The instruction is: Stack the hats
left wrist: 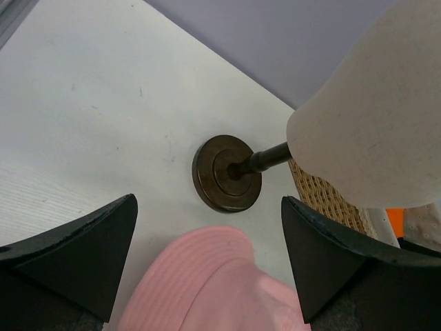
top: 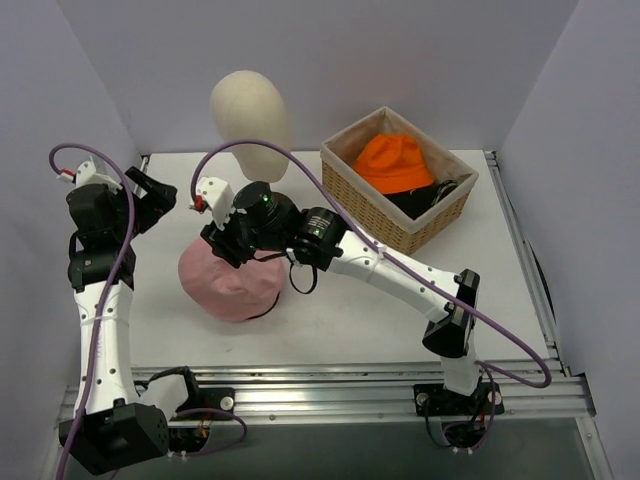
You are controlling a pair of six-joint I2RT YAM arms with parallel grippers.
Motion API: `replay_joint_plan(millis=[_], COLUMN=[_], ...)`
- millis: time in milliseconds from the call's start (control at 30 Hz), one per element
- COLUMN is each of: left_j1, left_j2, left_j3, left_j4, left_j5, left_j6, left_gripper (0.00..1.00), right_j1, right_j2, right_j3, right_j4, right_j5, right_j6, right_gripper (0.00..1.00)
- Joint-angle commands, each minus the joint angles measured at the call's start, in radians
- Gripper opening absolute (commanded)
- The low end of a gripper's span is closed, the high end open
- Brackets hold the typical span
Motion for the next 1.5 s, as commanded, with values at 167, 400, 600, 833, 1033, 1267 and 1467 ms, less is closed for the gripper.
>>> replay_joint_plan(millis=[167,400,600,833,1033,1267,1467], left_j1=[0.007,0.007,0.007,0.035,0.17,0.171,0.17], left_j2=[-0.026,-0.052,-0.097,-0.173,-0.238,-0.282,-0.251], left_j3=[-0.124,-0.246,-0.317,-0.397,-0.458,-0.576,-0.553], left_j4=[0.151,0.192,0.171,0.113,0.041,0.217,0.199], left_j5=[0.052,0.088,0.034,0.044,0.183,0.31,0.345], left_j6=[0.004,0.03,0.019,-0.007,-0.019,-0.158,-0.14], left_gripper=[0.95,0.92,0.91,0.91,0.86,0.85,0.77], right_j1=[0.007,-0.004,-0.012,-0.046,-0.049,-0.059,-0.058], right_j2=[0.006,-0.109,-0.285,-0.442,-0.569,-0.648,-0.694], right_j3=[-0.017,-0.155,-0.364,-0.54,-0.632,-0.754,-0.801], right_j4=[0.042,0.125,0.243,0.315,0.323,0.369,0.374], right_j5=[0.071,0.118,0.128,0.09,0.098,0.092,0.096], right_j6=[0.0,0.073,0.114,0.165,0.178,0.211,0.218], right_gripper=[0.38,0.41,0.43,0.44,0.44,0.45,0.45])
